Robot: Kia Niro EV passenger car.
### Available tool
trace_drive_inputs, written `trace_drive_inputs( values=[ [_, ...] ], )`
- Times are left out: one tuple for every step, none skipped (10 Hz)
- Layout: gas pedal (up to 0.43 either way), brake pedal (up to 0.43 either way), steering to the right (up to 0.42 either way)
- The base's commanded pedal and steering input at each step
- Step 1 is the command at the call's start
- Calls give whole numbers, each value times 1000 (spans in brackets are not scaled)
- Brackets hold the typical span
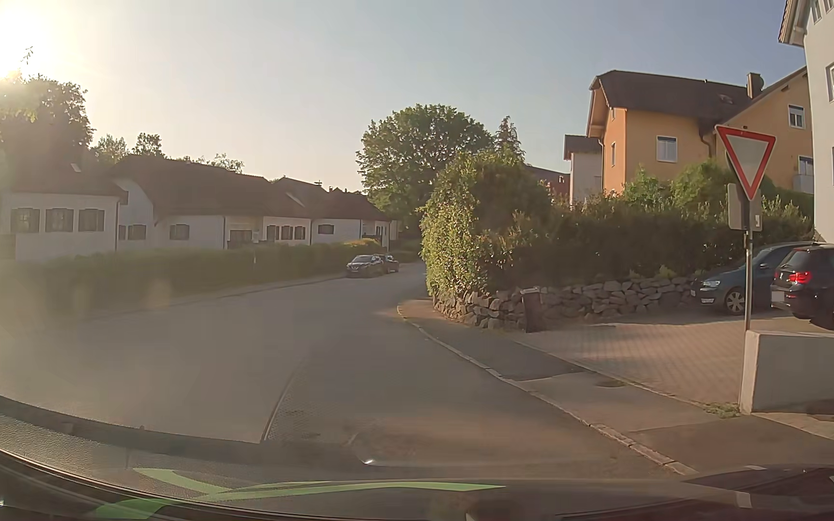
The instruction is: Follow the waypoints while adhering to traffic rules and regulations
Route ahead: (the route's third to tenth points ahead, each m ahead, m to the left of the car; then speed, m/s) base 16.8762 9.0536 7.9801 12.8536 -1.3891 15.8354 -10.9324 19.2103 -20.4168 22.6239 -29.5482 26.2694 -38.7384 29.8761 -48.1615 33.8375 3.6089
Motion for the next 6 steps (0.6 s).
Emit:
trace_drive_inputs(
  values=[
    [0,165,-11],
    [0,171,-15],
    [0,177,-22],
    [0,183,-28],
    [0,195,-36],
    [0,195,-44]
  ],
)
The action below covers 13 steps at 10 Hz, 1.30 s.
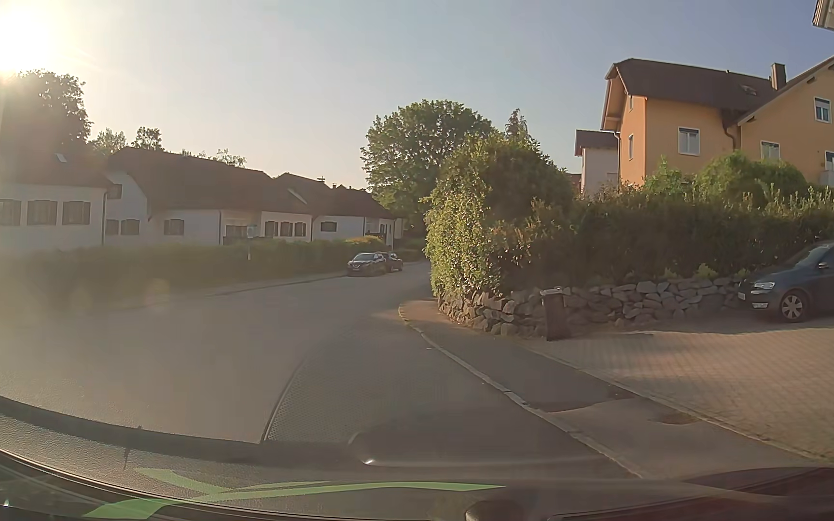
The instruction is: Follow the waypoints while adhering to traffic rules and regulations
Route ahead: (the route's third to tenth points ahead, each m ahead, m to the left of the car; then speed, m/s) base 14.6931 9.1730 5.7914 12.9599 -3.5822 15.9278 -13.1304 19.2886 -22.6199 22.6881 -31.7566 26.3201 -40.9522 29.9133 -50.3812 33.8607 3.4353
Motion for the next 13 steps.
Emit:
trace_drive_inputs(
  values=[
    [0,195,-51],
    [0,189,-56],
    [0,189,-65],
    [0,189,-73],
    [0,195,-79],
    [0,189,-85],
    [0,195,-91],
    [0,195,-95],
    [0,195,-100],
    [0,201,-103],
    [0,213,-105],
    [0,220,-110],
    [0,226,-117]
  ],
)
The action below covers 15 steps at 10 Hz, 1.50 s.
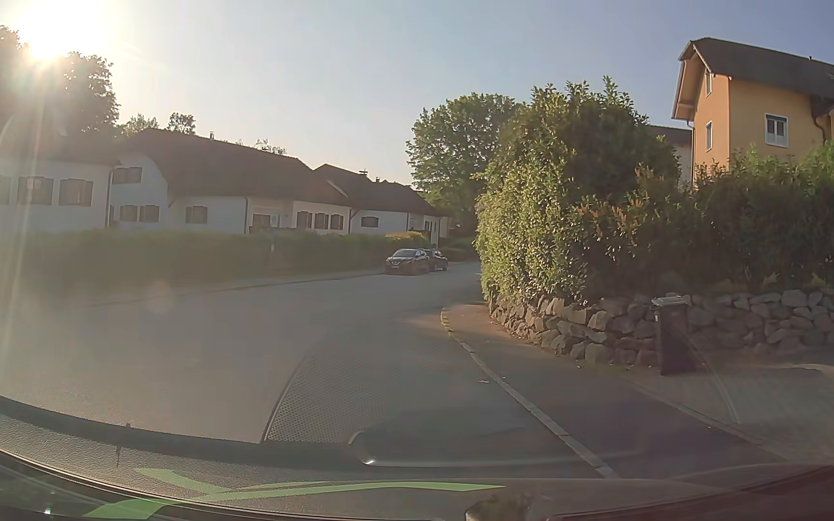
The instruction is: Follow the waypoints while adhering to traffic rules and regulations
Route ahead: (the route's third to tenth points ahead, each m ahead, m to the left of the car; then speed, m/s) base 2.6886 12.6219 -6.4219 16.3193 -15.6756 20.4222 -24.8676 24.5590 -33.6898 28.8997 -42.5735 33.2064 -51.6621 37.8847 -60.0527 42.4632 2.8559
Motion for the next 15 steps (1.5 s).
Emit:
trace_drive_inputs(
  values=[
    [0,226,-126],
    [0,226,-142],
    [0,232,-166],
    [0,232,-188],
    [0,226,-219],
    [0,213,-248],
    [0,207,-274],
    [0,207,-293],
    [0,201,-321],
    [0,183,-349],
    [0,183,-365],
    [0,177,-384],
    [0,189,-397],
    [0,195,-401],
    [0,232,-396]
  ],
)
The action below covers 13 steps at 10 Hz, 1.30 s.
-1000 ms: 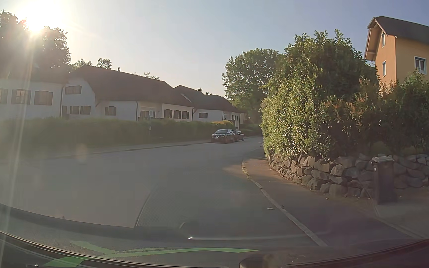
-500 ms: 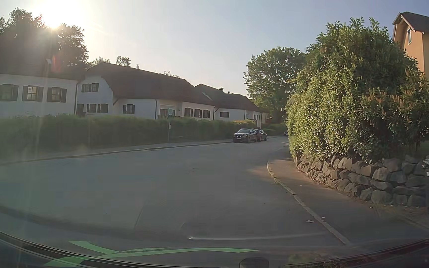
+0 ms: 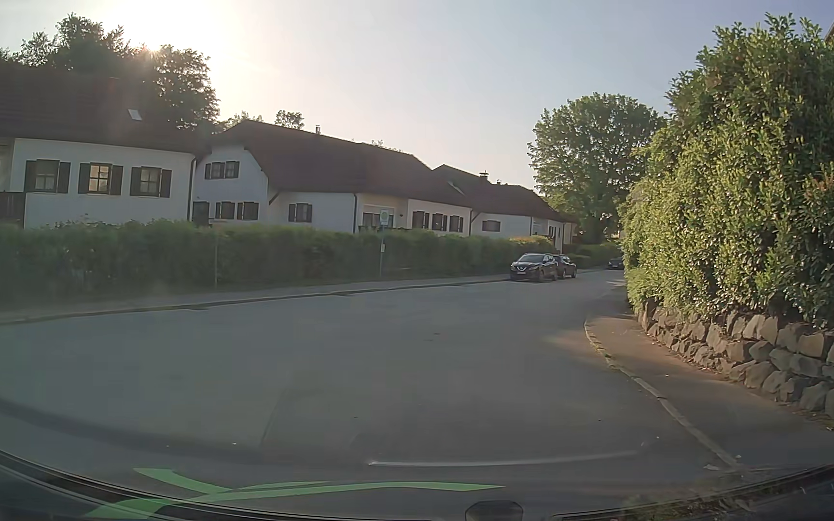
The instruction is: Follow the waypoints while adhering to traffic rules and regulations
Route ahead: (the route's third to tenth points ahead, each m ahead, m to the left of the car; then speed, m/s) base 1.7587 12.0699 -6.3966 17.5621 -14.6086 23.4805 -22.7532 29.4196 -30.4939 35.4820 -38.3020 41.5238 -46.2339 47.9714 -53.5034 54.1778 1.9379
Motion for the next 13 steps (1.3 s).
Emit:
trace_drive_inputs(
  values=[
    [0,250,-386],
    [0,250,-369],
    [0,238,-351],
    [0,207,-337],
    [0,183,-318],
    [0,183,-306],
    [0,195,-300],
    [0,183,-293],
    [0,171,-285],
    [0,159,-274],
    [0,159,-271],
    [0,159,-271],
    [0,159,-271]
  ],
)
